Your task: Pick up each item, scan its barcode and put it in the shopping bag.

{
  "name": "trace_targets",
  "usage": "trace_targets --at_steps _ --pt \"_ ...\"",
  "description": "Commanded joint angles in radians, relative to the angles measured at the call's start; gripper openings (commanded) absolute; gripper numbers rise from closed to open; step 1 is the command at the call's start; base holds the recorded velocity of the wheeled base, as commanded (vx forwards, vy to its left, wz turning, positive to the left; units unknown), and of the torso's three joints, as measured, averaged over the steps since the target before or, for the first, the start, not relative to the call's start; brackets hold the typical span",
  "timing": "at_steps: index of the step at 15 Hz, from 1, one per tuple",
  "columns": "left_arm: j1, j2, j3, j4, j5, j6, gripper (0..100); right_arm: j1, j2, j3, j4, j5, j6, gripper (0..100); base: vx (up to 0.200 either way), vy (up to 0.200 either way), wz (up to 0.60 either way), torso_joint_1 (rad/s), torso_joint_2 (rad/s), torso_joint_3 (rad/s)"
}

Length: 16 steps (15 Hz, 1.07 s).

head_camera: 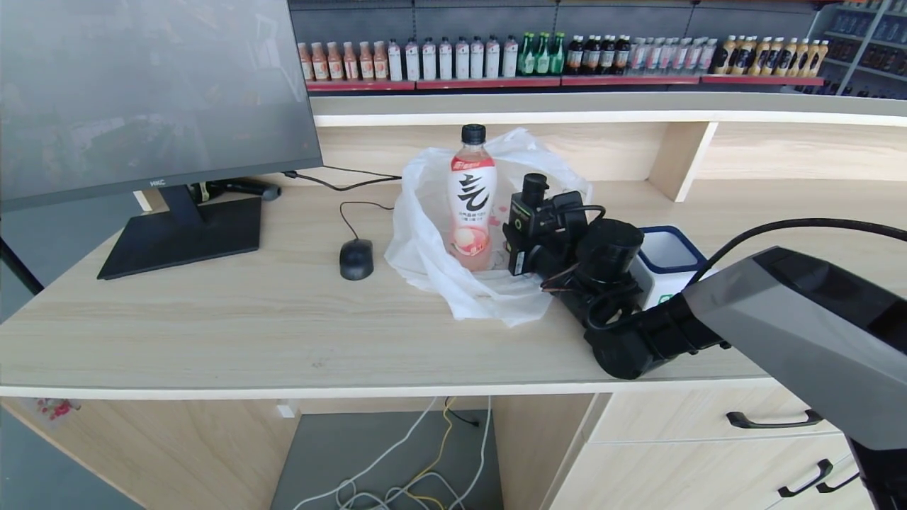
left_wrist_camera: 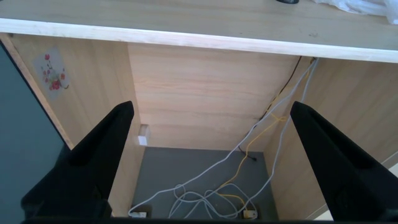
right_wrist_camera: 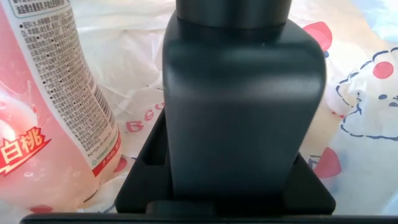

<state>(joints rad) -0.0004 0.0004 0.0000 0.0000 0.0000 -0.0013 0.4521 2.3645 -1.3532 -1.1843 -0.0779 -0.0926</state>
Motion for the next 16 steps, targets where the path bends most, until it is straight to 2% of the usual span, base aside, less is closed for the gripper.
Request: trace_targets --at_steps 1,2,3,12,16 --pt "0.0 0.0 0.0 0.0 0.0 0.0 100 0.0 0.006 -0.001 -0.003 0.0 -0.001 0 0.0 0.0 0.0 0.0 0.0 0.0" --pt "0.0 0.0 0.0 0.0 0.0 0.0 100 0.0 0.006 -0.003 -0.003 0.0 -0.001 0 0.0 0.0 0.0 0.0 0.0 0.0" --pt "-0.001 0.0 0.0 0.0 0.0 0.0 100 0.0 0.004 -0.007 -0.005 0.0 -0.001 100 0.0 0.0 0.0 0.0 0.0 0.0" --pt "0.0 0.0 0.0 0.0 0.0 0.0 100 0.008 -0.045 0.003 -0.018 -0.002 0.001 100 0.0 0.0 0.0 0.0 0.0 0.0" --pt "0.0 0.0 0.0 0.0 0.0 0.0 100 0.008 -0.094 0.065 -0.052 0.0 0.001 100 0.0 0.0 0.0 0.0 0.0 0.0"
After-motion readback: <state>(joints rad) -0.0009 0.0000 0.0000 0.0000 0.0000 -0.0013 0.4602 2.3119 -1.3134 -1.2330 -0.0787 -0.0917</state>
